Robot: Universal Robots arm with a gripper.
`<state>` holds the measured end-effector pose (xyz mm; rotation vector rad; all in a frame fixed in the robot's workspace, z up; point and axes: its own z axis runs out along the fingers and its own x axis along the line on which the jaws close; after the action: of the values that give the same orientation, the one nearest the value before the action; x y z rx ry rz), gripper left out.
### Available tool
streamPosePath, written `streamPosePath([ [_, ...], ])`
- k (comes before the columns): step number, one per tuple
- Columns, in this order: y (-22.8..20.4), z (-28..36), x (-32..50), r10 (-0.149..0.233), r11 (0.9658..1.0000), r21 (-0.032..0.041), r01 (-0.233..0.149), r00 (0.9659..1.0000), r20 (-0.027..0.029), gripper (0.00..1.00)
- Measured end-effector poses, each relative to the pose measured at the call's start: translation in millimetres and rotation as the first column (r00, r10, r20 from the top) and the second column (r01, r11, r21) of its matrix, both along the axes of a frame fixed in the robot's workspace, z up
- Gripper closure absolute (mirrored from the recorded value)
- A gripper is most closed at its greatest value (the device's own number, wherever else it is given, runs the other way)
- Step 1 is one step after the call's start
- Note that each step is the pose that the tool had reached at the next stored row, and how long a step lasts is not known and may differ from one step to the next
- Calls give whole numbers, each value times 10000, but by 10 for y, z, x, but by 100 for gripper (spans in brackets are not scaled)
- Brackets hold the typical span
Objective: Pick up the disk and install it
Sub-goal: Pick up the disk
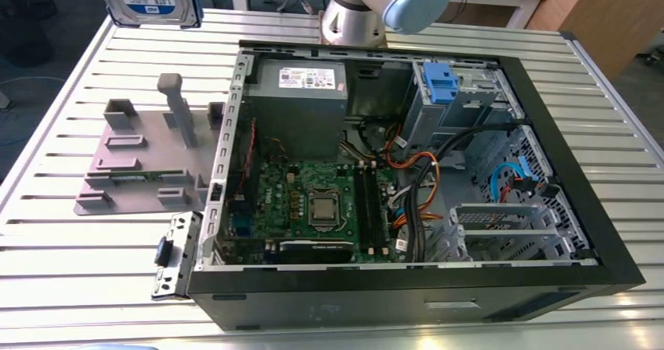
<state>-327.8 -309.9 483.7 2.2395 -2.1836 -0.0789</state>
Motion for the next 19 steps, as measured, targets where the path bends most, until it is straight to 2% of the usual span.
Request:
streamPosePath([
  [19,0,0,72,0,10000,-2,0,10000,-1,63],
])
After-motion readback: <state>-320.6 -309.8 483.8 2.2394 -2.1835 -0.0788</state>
